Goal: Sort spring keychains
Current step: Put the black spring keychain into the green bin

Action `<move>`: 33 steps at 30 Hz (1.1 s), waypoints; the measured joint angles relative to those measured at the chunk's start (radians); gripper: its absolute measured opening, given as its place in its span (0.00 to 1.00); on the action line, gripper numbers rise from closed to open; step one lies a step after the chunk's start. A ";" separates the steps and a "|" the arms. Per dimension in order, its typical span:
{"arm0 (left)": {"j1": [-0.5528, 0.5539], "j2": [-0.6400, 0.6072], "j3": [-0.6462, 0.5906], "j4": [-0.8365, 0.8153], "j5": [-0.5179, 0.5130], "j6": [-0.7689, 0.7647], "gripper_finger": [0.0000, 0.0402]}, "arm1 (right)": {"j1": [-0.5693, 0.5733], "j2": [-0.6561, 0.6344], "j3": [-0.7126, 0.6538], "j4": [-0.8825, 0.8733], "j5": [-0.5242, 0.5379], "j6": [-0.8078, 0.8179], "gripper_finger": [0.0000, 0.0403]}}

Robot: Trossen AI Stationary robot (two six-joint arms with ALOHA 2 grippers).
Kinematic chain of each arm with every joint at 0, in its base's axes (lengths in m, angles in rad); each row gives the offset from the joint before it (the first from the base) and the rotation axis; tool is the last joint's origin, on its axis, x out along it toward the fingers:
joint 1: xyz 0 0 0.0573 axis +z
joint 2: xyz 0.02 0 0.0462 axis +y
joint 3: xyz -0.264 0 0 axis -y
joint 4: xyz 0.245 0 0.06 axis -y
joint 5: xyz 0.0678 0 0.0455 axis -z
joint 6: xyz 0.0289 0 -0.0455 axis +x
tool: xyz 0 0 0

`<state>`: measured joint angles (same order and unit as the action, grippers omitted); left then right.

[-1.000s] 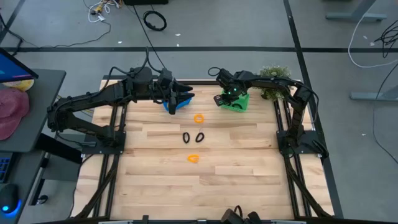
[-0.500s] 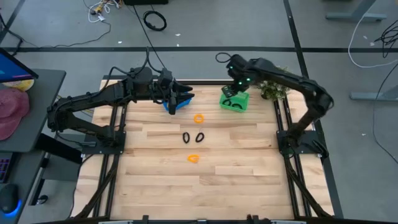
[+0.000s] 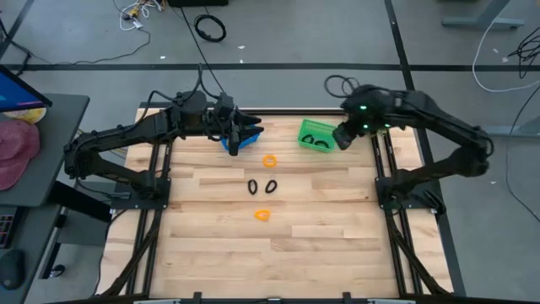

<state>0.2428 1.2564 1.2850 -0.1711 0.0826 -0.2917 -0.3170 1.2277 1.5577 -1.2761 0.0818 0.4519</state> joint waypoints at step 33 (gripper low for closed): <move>-0.097 -0.062 0.001 0.109 -0.016 0.146 0.05 | 0.291 -0.141 -0.411 1.086 -0.112 -0.332 0.02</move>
<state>0.1459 1.1945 1.2859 -0.0625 0.0670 -0.1454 -0.0262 1.0862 1.1471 -0.1902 -0.0306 0.1199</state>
